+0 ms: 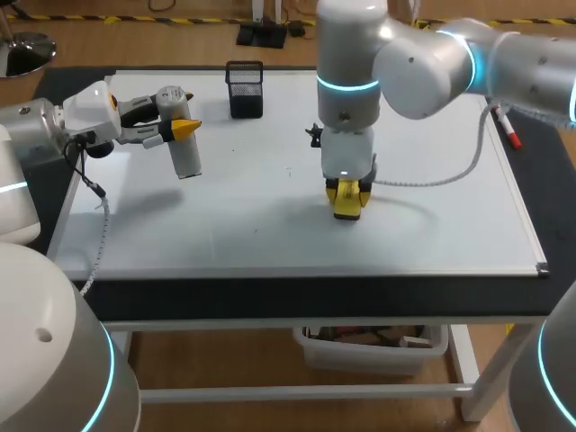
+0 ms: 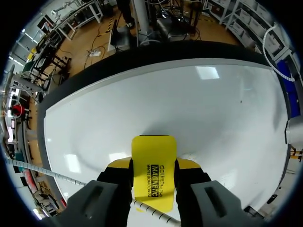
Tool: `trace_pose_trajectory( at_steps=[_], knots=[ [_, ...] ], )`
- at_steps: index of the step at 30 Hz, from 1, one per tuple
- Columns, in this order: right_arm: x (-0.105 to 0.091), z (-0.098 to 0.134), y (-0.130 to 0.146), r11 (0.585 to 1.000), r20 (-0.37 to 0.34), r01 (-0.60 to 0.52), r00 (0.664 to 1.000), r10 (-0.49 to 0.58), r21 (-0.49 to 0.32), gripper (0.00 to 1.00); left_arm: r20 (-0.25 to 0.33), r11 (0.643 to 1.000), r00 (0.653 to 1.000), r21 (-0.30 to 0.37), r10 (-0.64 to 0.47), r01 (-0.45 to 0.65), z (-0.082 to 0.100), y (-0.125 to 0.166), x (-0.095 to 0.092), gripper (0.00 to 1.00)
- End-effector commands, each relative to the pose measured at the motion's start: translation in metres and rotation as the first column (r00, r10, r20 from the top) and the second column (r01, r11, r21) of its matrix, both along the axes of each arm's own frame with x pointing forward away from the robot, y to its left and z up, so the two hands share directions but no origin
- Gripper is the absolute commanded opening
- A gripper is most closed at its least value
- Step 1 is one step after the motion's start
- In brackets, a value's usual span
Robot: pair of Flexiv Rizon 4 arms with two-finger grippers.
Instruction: Pick up the inspection probe, press it on each red-marked spot on the whiteboard one by one, put down the probe, pick up the eraser, and wipe off all the red marks.
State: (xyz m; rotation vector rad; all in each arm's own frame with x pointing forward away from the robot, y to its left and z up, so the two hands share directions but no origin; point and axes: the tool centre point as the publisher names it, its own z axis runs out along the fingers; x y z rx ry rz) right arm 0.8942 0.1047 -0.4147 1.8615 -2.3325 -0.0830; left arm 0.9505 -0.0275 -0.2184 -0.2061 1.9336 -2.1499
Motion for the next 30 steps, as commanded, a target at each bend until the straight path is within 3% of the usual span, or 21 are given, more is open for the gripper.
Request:
trace_pose_trajectory(
  at_steps=[1, 7, 24, 30],
  knots=[
    [0.006, 0.03, -0.01, 0.999, 0.018, -0.035, 0.999, 0.036, -0.015, 0.0, 0.004, 1.0, 1.0, -0.003, 0.0, 0.0, 0.0, 0.0, 0.0, 0.0],
    [0.027, 0.055, -0.02, 1.0, 0.082, -0.007, 0.997, 0.008, -0.006, 0.0, 0.004, 1.0, 1.0, -0.003, 0.0, 0.0, 0.0, 0.0, 0.0, 0.0],
    [0.029, 0.052, -0.019, 1.0, 0.077, -0.003, 0.997, 0.004, -0.004, 0.0, 0.004, 1.0, 1.0, -0.003, 0.0, 0.0, 0.0, 0.0, 0.0, 0.0],
    [0.073, 0.046, -0.021, 1.0, 0.112, -0.012, 0.994, 0.012, 0.0, 0.0, 0.004, 1.0, 1.0, -0.003, 0.0, 0.0, 0.0, 0.0, 0.0, 0.0]
  ],
)
